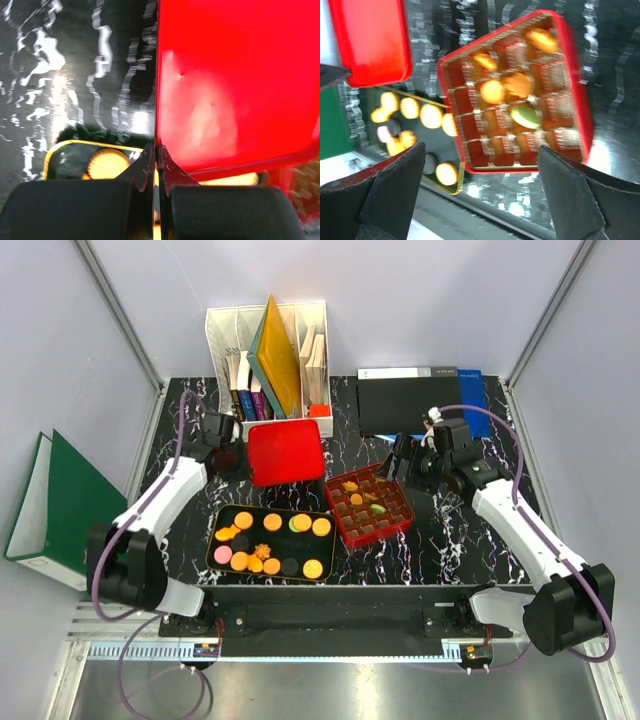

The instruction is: Pack the cookies

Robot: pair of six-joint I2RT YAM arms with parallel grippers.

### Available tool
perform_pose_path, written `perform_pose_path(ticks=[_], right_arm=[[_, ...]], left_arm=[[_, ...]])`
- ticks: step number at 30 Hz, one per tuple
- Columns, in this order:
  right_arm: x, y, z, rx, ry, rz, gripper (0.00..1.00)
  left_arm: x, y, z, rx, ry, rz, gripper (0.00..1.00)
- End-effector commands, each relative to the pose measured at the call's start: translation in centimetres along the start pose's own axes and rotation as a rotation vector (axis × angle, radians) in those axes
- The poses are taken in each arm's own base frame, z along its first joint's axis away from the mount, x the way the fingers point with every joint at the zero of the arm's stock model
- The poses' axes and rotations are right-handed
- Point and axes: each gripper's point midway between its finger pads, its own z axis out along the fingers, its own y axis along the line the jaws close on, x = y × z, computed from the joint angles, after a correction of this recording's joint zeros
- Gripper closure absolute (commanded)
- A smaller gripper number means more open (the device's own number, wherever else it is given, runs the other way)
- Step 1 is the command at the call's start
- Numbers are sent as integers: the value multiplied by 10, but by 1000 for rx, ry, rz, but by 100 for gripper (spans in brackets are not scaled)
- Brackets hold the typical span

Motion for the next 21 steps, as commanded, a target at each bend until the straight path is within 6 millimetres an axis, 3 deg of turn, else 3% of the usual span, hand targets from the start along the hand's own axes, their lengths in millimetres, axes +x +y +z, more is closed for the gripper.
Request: perform_pose_path(ticks=[1,6,7,9,12,14,21], right_arm=[[-19,52,-21,-191,-13,71,0],[-25,81,-24,-367,-46,168,1],[-28,86,-28,-392,-65,196,9],[-39,100,-47,-467,-137,156,12],[-42,116,-71,-534,-162,63,6],[-39,117,-76,-538,-157,50,2],[-23,116,-70,-563,-81,53,4]], left_arm=[[-25,-52,-55,237,-107,13,100],[-28,-72,-92,353,-152,27,100],[-26,-72,-99,359,-155,30,100],[-20,-72,-100,353,-158,40,100],[-9,-70,-100,353,-149,36,100],[2,-78,-103,381,-122,49,100],[14,-98,-117,434,-133,115,100]])
